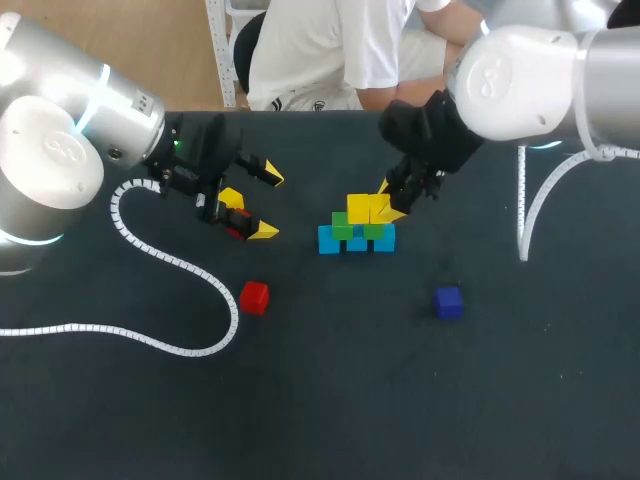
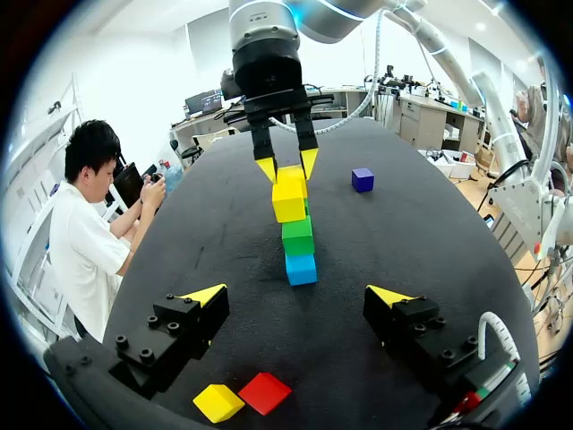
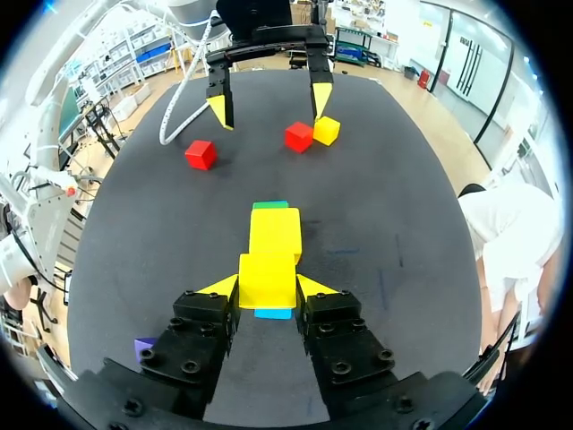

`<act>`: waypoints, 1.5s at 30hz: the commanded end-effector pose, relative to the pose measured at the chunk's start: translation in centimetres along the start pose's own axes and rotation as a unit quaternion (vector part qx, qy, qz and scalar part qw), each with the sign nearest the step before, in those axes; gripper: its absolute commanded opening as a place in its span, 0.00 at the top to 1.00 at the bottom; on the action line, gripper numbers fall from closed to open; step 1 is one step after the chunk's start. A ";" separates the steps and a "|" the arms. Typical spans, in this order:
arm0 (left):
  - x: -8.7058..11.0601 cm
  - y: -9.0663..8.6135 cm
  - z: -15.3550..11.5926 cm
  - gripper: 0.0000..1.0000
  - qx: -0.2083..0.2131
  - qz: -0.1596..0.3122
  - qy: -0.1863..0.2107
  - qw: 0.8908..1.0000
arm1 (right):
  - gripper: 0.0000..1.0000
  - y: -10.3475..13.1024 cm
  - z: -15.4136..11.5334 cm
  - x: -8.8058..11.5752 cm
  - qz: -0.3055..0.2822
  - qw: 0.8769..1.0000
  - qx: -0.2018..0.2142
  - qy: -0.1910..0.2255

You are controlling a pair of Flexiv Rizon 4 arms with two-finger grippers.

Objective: Place the blue cubes, place green cubes on the blue cubes, place the yellow cubes on the green cubes, then place the red cubes on the yellow cubes, and place purple cube on the red cubes.

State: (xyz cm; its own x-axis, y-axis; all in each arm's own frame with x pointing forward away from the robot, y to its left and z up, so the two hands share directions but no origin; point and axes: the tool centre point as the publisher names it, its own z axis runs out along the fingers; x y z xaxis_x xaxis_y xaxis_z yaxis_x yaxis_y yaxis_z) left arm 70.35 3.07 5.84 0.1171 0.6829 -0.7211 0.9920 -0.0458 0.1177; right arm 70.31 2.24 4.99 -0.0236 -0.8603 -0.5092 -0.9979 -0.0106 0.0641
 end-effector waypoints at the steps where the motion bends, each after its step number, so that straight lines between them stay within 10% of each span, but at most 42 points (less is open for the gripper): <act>1: 0.0 0.2 0.0 0.00 0.002 0.000 0.002 1.000 | 1.00 -0.3 0.1 0.0 0.001 1.000 -0.002 -0.001; 16: 0.0 0.2 0.0 0.00 0.002 0.000 0.002 1.000 | 1.00 -0.4 0.4 0.0 0.002 1.000 -0.005 0.001; 24: 0.0 0.2 0.0 0.00 0.002 0.000 0.002 1.000 | 0.57 -0.5 0.4 0.0 0.006 1.000 -0.003 -0.002; 26: 0.0 0.2 0.0 0.00 0.002 0.000 0.002 1.000 | 0.00 -0.5 0.3 0.0 0.006 1.000 -0.003 -0.004; 45: 0.0 0.2 0.0 0.00 0.002 0.000 0.002 1.000 | 0.00 0.1 -2.5 2.9 0.025 0.997 0.009 -0.068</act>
State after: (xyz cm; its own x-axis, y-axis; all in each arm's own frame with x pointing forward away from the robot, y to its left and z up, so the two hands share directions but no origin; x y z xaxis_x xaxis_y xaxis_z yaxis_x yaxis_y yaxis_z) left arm 70.35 3.07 5.84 0.1171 0.6829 -0.7211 0.9920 -0.0458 0.1177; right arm 70.85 0.08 5.69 -0.0757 -0.8189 -0.5689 -0.9964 0.0401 0.0748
